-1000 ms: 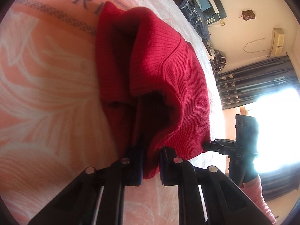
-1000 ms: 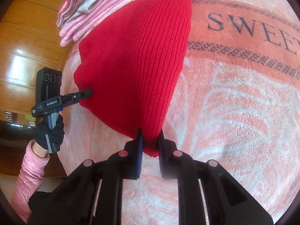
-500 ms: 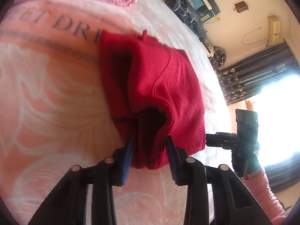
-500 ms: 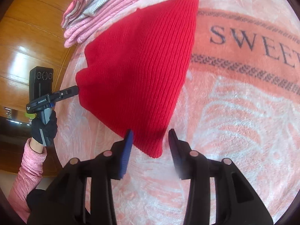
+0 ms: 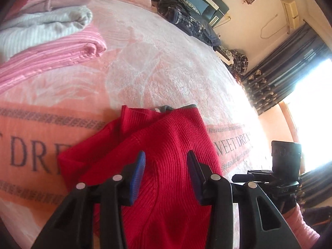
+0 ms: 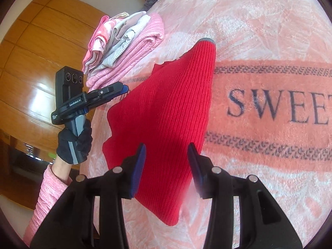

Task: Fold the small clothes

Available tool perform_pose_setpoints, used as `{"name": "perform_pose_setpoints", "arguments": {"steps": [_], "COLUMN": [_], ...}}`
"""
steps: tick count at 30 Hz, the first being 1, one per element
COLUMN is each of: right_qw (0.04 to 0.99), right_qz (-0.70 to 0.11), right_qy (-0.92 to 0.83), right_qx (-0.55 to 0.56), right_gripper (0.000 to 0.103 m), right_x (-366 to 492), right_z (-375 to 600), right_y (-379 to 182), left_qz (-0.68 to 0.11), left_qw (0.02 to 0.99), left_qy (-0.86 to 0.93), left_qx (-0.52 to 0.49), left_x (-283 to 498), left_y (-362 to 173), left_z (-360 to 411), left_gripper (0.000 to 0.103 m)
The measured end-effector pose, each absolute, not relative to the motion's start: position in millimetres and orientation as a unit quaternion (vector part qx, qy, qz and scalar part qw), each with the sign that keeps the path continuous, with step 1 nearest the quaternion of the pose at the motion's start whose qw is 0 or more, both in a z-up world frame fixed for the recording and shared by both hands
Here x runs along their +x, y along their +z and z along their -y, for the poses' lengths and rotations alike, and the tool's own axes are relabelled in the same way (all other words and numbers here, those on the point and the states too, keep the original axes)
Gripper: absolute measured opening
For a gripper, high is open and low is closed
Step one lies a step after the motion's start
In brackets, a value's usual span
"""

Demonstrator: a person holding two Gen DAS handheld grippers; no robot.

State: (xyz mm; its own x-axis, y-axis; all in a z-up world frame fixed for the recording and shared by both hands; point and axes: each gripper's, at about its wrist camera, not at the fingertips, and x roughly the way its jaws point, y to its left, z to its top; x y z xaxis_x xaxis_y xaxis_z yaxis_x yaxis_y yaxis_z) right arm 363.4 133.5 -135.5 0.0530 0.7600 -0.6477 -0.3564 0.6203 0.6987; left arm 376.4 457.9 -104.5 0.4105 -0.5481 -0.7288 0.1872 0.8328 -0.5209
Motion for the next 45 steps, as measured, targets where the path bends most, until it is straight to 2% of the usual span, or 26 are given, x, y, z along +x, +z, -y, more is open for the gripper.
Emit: {"name": "perform_pose_setpoints", "arguments": {"steps": [5,9,12,13,16,18,20,24,26,29,32,35,37,39,45], "right_qw": [0.692,0.692,0.695,0.696,0.699,0.700,0.699,0.697,0.698,0.699,0.697,0.692,0.691,0.690,0.692], "right_qz": [-0.569,-0.574,-0.571,-0.570,-0.564,-0.563,-0.564,-0.567,-0.567,-0.567,-0.572,-0.578,-0.580,-0.582,-0.580], "right_qy": [0.400,0.389,0.384,0.383,0.386,0.387,0.388,0.392,0.389,0.386,0.381,0.381,0.381,0.382,0.377], "right_qx": [0.193,0.204,0.209,0.211,0.210,0.208,0.207,0.199,0.199,0.202,0.203,0.206,0.203,0.200,0.204], "right_gripper": [0.042,0.043,0.044,0.044,0.045,0.046,0.046,0.046,0.048,0.050,0.050,0.050,0.050,0.050,0.050], "right_x": [373,379,381,381,380,379,377,371,373,378,381,381,379,377,379], "right_z": [-130,-125,-124,-125,-123,-125,-127,-127,-128,-127,-130,-134,-137,-138,-131], "right_y": [-156,-164,-163,-162,-157,-156,-156,-156,-155,-155,-160,-167,-169,-170,-170], "left_qz": [-0.543,-0.539,-0.491,-0.456,-0.302,-0.290,-0.321,-0.371,-0.380,-0.388,-0.416,-0.453,-0.468,-0.479,-0.482], "left_qw": [0.792,0.794,0.829,0.857,0.941,0.936,0.933,0.922,0.916,0.906,0.893,0.884,0.878,0.866,0.819], "left_qy": [-0.207,-0.218,-0.215,-0.200,-0.124,-0.104,-0.099,-0.091,-0.088,-0.106,-0.127,-0.106,-0.087,-0.088,-0.136], "left_qx": [-0.185,-0.176,-0.161,-0.129,0.088,0.169,0.133,-0.056,-0.098,-0.134,-0.111,-0.055,-0.054,-0.111,-0.280], "left_x": [395,390,372,360,307,298,305,320,326,320,320,329,337,343,336], "left_y": [-143,-151,-136,-124,-93,-97,-103,-102,-101,-101,-106,-124,-136,-143,-153], "left_z": [-449,-441,-433,-428,-394,-380,-393,-452,-472,-478,-457,-437,-442,-462,-515], "left_gripper": [0.044,0.025,0.019,0.015,0.010,0.014,0.014,0.014,0.014,0.014,0.018,0.024,0.035,0.039,0.037]}}
